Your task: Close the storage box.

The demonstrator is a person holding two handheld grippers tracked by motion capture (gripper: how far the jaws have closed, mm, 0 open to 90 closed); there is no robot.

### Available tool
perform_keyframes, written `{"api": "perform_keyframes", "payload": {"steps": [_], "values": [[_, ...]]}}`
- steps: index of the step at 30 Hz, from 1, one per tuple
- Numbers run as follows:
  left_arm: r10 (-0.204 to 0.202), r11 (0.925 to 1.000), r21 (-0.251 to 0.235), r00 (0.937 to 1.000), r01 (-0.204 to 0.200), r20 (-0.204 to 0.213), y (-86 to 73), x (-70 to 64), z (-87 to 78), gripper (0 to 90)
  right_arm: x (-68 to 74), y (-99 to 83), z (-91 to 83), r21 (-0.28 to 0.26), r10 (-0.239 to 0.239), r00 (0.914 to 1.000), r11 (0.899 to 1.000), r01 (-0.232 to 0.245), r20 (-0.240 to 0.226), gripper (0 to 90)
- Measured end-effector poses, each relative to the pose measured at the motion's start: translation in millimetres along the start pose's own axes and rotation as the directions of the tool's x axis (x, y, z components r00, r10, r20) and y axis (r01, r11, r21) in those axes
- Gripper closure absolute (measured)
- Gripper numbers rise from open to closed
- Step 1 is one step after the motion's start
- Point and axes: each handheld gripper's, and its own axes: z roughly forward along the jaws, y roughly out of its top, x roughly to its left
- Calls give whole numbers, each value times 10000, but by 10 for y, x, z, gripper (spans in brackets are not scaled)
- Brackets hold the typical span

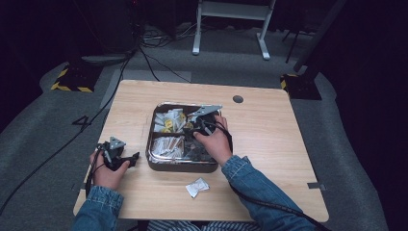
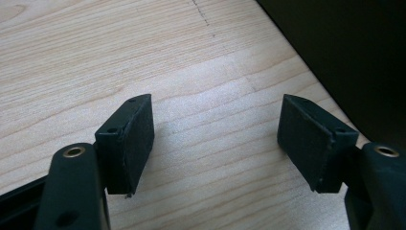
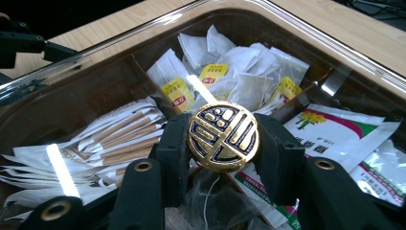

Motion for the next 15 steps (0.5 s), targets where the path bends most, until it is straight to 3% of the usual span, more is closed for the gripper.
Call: {"api": "perform_keyframes", "payload": {"steps": [15], "values": [[3,10000,2,10000,-3,-1,0,0,0,292,47,-41,120,304,57,9997,9995,-64,232,587]]}}
